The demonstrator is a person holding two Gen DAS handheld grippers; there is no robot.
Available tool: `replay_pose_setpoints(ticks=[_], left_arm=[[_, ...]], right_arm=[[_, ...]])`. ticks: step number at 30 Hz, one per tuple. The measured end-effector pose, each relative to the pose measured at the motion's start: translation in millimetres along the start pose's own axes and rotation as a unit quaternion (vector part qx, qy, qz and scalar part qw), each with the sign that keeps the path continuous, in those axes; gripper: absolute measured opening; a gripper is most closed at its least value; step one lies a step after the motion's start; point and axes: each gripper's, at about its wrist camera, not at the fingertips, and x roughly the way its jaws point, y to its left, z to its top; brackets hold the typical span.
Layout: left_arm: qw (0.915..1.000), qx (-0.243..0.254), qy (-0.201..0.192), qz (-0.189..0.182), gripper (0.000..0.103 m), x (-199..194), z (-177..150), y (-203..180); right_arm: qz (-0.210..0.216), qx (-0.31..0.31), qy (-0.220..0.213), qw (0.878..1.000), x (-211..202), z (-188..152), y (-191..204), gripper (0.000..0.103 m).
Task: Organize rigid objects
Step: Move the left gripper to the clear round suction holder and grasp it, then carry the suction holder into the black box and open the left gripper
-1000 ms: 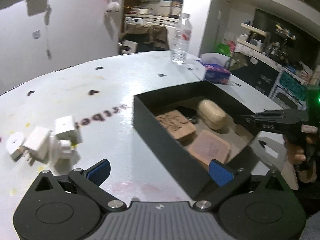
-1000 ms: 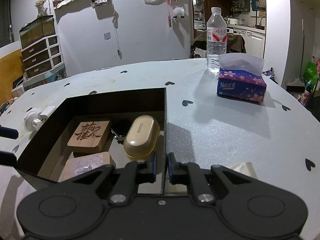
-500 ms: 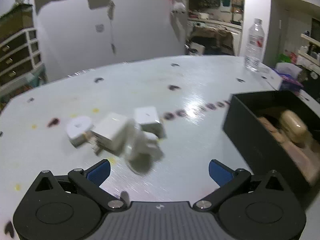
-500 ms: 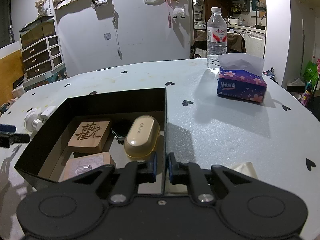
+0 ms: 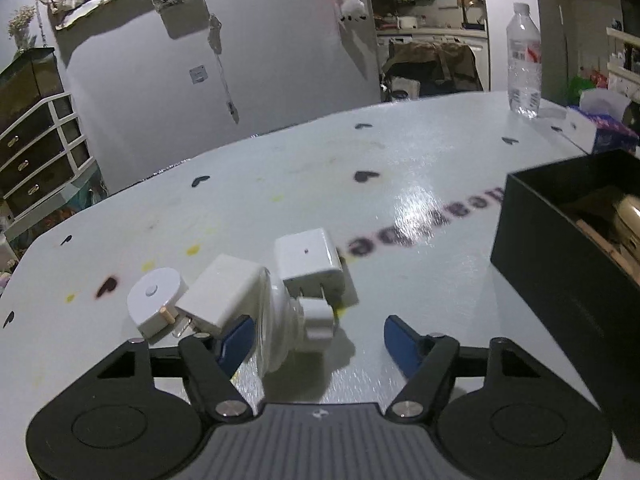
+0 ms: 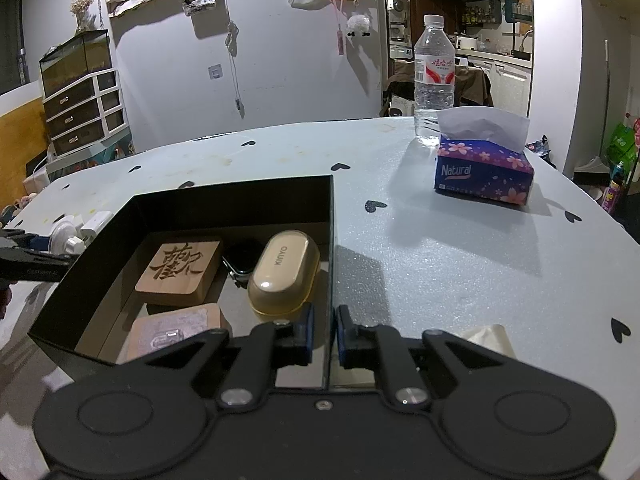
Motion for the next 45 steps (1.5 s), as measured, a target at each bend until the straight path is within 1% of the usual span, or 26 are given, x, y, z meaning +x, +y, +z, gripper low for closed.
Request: replay_pose_setpoints(ticks=[2, 3, 5, 7, 8, 10, 14, 18, 23, 26, 28, 31, 35, 39, 43, 45], left_arm=[[0.9999, -0.007, -0.004, 0.013, 0.054, 0.6, 1.0, 1.4], [0.9998, -0.008, -0.006, 0.019, 0.050, 0.3, 0.9, 1.8], [0.9998, -0.006, -0.005, 0.019, 0.037, -0.9, 0.2, 2.6], [0.9998, -0.008, -0.006, 0.018, 0.036, -4.7, -0.5, 4.0], [0.9998, -0.015, -0.006, 0.011, 0.036, -7.6, -0.6, 5.9], [0.9994, -0.032, -0.007, -0.006, 0.035, -14.8, 0.4, 8.9], [0.9960, -0.069, -0.020, -0.052, 0.035, -35.5, 5.2, 11.1], [0.9885, -0.097, -0.037, -0.110, 0.035, -57.4, 10.5, 2.3], [0.9737, -0.113, -0.053, -0.190, 0.035, -82.0, 23.3, -21.0], [0.9707, -0.087, -0.068, -0.214, 0.035, -93.4, 33.1, -45.6], [0.9690, -0.067, -0.070, -0.227, 0.035, -95.7, 40.3, -63.0], [0.9710, -0.015, -0.061, -0.230, 0.035, -89.8, 50.9, -94.2], [0.9749, 0.060, -0.039, -0.211, 0.035, -70.6, 60.6, -133.5], [0.9767, 0.126, -0.040, -0.169, 0.035, -55.8, 65.1, -160.2], [0.9743, 0.182, -0.034, -0.129, 0.035, -42.8, 68.4, -182.1], [0.9712, 0.204, -0.029, -0.119, 0.035, -38.2, 67.8, -191.4]], right_arm=[[0.000, 0.000, 0.000, 1.000, 0.0, 0.0, 0.0, 0.013], [0.000, 0.000, 0.000, 1.000, 0.0, 0.0, 0.1, 0.013], [0.000, 0.000, 0.000, 1.000, 0.0, 0.1, 0.1, 0.013], [0.000, 0.000, 0.000, 1.000, 0.1, 0.0, 0.2, 0.013], [0.000, 0.000, 0.000, 1.000, 0.0, 0.0, 0.1, 0.013], [0.000, 0.000, 0.000, 1.000, 0.0, 0.0, 0.2, 0.013], [-0.001, 0.000, 0.000, 1.000, 0.0, 0.1, 0.2, 0.013], [-0.001, 0.000, 0.000, 1.000, 0.0, 0.1, 0.3, 0.013], [0.000, 0.000, 0.000, 1.000, 0.1, 0.1, 0.4, 0.013], [0.000, 0.000, 0.000, 1.000, 0.1, 0.2, 0.4, 0.013], [-0.001, 0.000, 0.000, 1.000, 0.0, 0.2, 0.6, 0.013], [0.000, 0.000, 0.000, 1.000, 0.1, 0.2, 0.6, 0.013], [0.000, 0.000, 0.000, 1.000, 0.1, 0.2, 0.7, 0.013], [0.001, 0.001, 0.000, 1.000, 0.1, -0.1, 0.6, 0.013], [0.003, 0.002, 0.000, 1.000, 0.5, -0.8, -0.3, 0.013], [0.005, 0.003, -0.001, 1.000, 0.8, -1.1, -0.7, 0.013]])
